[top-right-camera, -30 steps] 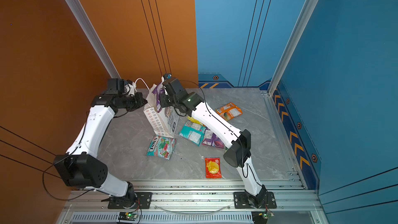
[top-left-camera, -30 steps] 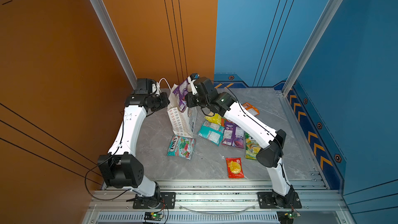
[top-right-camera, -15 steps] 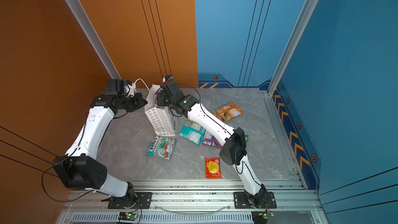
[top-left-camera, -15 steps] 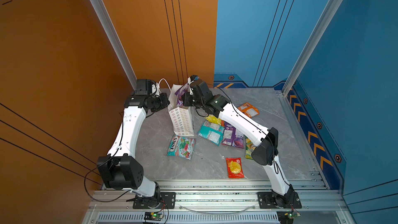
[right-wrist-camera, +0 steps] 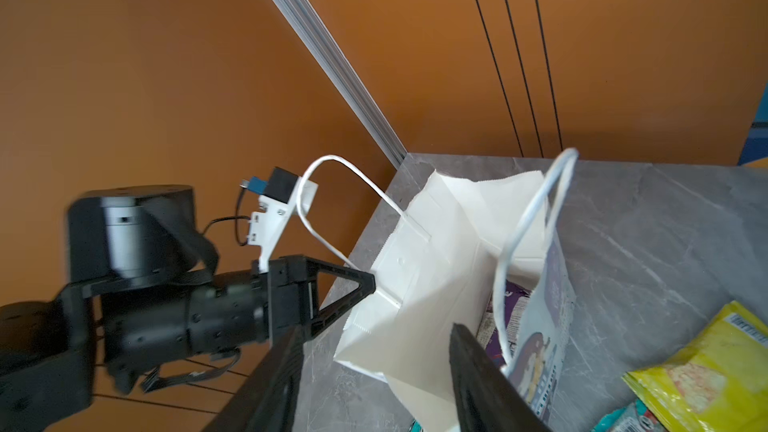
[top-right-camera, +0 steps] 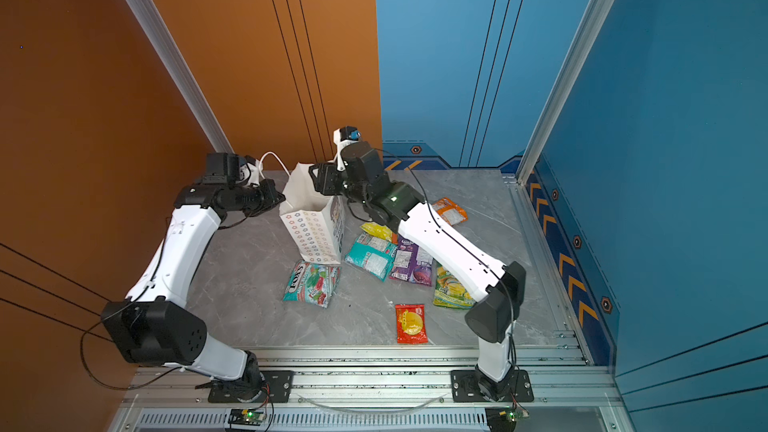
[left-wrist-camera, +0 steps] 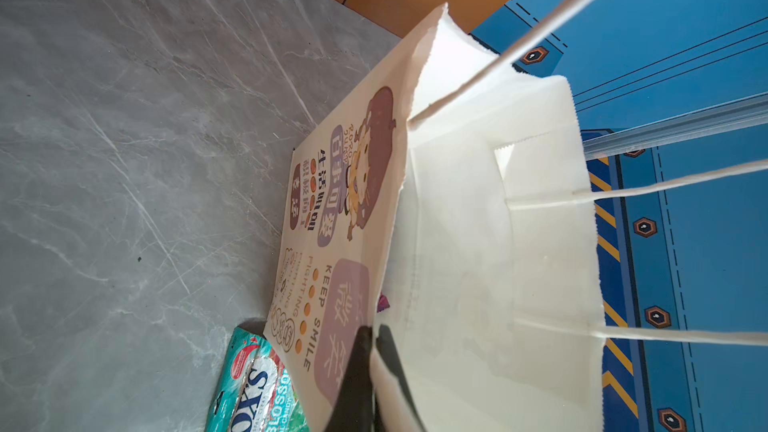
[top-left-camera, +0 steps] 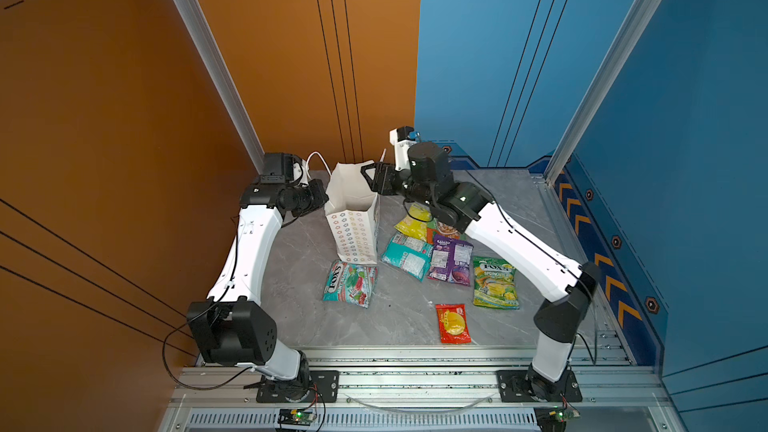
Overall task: Place the snacks into the paper bag
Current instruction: 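Withdraw the right gripper from the bag toward the remaining snacks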
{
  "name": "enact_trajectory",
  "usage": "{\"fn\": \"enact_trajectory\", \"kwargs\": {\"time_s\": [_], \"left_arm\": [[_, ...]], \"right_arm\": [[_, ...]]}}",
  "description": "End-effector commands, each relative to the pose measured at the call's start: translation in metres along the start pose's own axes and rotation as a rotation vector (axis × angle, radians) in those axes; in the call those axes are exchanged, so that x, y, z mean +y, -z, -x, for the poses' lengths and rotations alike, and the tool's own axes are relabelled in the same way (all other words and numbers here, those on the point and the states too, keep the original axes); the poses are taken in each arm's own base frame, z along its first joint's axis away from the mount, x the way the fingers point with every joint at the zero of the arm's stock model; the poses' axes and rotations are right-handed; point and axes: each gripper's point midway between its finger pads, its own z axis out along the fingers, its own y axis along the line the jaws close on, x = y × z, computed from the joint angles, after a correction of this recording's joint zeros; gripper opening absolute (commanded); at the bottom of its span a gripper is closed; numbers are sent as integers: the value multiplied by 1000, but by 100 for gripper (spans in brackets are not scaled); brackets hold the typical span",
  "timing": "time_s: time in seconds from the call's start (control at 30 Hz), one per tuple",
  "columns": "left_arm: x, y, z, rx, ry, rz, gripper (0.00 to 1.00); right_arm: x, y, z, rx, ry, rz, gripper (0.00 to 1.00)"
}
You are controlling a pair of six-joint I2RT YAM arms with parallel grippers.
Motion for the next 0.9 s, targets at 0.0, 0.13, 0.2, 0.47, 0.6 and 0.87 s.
{"fn": "enact_trajectory", "kwargs": {"time_s": [0.0,0.13,0.2,0.47,0.6,0.87], "left_arm": [[-4,5,-5,6,-3,-23,0],[-3,4,-4,6,-1,-21,0],[-3,4,-4,7,-2,-22,0],[-2,5,-6,7,-9,-23,0],[-2,5,-7,11,-11,-23,0],[2,5,-9,13,-5,-16,0]], "right_arm": [[-4,23,-10,31,56,21,58],[-40,44,-65,137,28,-45,58],[-58,53,-92,178,-9,-81,58],[-129,62,-217,318,-205,-212,60],[-141,48,-255,365,-248,-219,61],[-151,10,-306,461,-357,-208,73]]}}
